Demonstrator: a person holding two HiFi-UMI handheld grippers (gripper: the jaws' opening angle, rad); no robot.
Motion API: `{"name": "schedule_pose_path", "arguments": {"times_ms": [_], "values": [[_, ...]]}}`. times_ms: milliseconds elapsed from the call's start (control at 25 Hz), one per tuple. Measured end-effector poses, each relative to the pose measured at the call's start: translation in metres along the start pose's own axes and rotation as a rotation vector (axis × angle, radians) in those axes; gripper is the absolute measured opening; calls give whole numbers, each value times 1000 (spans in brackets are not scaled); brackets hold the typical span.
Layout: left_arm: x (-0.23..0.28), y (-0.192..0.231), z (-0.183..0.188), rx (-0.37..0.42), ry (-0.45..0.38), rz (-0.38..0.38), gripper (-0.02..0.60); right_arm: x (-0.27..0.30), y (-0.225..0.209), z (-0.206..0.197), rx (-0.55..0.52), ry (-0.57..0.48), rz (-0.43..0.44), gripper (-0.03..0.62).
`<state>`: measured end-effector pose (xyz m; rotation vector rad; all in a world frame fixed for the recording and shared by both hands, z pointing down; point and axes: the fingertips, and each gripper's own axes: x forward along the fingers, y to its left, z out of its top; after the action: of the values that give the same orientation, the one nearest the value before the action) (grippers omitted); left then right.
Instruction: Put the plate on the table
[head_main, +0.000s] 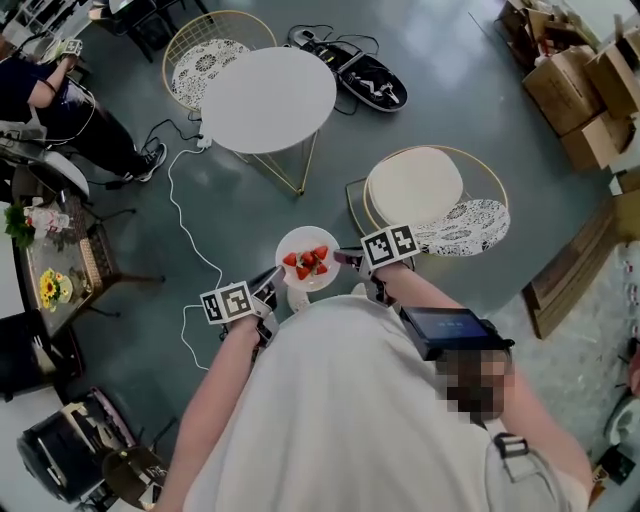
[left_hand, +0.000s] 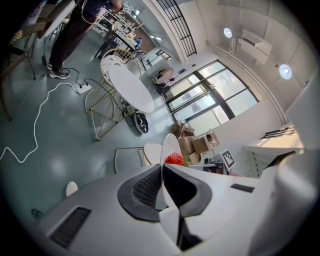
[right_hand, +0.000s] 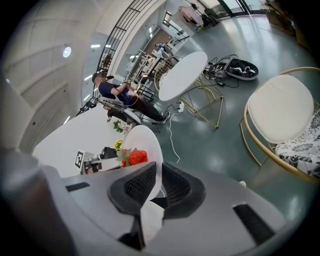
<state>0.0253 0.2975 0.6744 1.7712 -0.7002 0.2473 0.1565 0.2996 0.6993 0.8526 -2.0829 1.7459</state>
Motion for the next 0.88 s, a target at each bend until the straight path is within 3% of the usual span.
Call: {"name": "schedule_pose_path", "arguments": {"times_ms": [320,880], "values": [[1,4,-2,-16,12,-7,20,2,0,-2,10,1,-1,29],[0,14,8,24,63,-47,20,9,4,-2,33,-53,-60,29]]}}
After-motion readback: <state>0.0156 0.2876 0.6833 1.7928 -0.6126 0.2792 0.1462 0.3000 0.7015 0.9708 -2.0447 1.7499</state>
